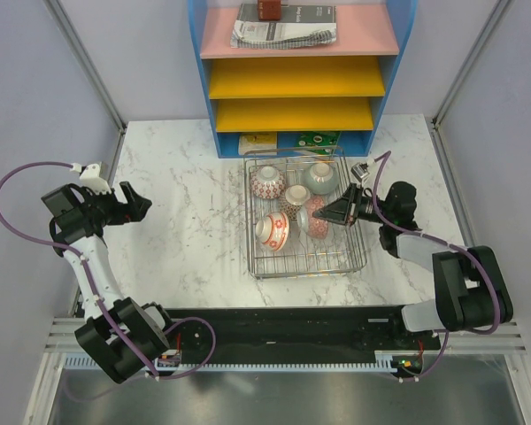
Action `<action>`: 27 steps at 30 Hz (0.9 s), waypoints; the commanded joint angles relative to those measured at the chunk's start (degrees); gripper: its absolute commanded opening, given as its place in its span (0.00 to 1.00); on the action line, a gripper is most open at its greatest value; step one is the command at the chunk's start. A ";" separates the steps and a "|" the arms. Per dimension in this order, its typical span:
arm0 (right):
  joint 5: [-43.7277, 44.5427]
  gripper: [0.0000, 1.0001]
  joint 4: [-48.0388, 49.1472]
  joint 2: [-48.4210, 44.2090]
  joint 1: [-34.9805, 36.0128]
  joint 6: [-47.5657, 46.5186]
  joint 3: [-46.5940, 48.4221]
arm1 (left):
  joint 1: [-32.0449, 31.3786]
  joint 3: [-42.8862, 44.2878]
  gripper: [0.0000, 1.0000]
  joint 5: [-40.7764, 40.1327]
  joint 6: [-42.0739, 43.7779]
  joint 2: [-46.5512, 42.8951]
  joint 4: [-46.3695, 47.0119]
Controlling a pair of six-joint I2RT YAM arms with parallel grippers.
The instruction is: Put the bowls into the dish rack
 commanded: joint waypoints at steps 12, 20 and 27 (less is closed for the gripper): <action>1.33 0.00 -19.13 -3.24 -0.69 -17.69 2.14 | 0.01 0.25 1.00 1.52 1.27 -0.45 0.57; 2.65 0.19 -26.16 -1.38 -1.22 -23.31 3.55 | -0.08 0.25 1.00 1.69 1.35 -0.54 0.66; 2.83 0.30 -31.62 -0.94 -1.31 -27.54 5.31 | -0.08 0.43 1.00 1.69 1.18 -0.54 0.57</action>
